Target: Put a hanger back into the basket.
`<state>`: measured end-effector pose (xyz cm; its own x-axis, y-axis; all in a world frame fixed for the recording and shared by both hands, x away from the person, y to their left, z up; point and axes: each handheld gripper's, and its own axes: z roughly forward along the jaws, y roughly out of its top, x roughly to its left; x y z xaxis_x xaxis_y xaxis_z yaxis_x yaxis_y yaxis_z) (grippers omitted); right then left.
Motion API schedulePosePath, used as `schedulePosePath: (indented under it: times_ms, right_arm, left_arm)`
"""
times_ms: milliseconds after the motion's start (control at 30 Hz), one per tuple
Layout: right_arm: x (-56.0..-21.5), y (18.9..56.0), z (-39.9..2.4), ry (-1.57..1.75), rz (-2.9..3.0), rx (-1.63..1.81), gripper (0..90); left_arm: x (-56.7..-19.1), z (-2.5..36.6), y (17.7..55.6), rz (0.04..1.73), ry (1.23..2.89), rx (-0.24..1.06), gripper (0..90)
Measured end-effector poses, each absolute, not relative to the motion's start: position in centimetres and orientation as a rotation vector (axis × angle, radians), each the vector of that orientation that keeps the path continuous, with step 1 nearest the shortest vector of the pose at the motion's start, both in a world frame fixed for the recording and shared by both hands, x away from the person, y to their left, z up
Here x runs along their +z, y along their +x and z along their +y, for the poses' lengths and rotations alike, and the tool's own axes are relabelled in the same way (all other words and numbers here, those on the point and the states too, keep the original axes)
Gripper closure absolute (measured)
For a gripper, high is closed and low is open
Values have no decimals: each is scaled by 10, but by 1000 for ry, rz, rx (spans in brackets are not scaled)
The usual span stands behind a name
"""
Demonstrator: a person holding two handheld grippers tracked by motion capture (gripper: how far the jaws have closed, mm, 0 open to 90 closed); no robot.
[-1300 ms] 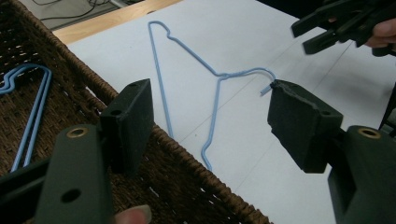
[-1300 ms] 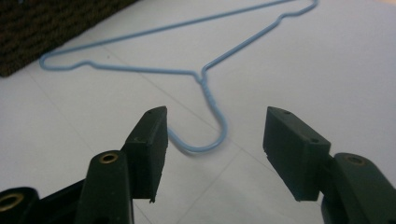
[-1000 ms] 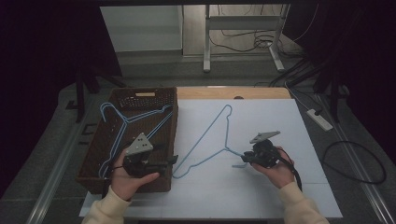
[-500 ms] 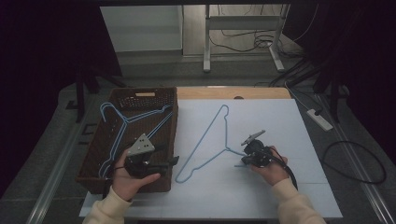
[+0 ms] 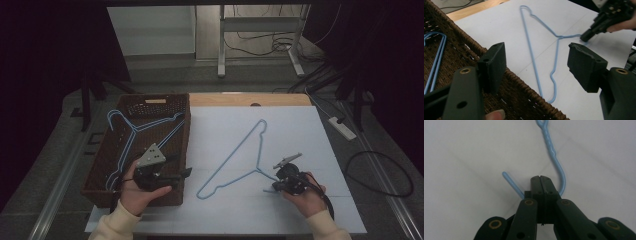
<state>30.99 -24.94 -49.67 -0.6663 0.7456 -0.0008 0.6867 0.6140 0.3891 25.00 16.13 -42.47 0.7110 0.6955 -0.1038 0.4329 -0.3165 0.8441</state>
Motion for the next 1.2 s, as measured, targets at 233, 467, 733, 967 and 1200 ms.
schedulePosePath:
  times_ms: [233,467,733,967,1200]
  right_arm:
    - [-496,293,-261,1198,2682,568,899]
    - [-468,310,-268,1127,2588,630,681]
    - [-478,336,-259,1078,2737,446,514]
    - [-488,340,-254,1050,2812,342,566]
    - [-490,341,-245,1003,2885,276,855]
  left_arm:
    - [-424,159,250,863,1958,343,320]
    - [-425,157,251,855,1966,339,319]
    - [-426,155,250,849,1973,337,317]
    - [-427,154,250,846,1972,335,316]
    - [-428,150,250,838,1981,329,317]
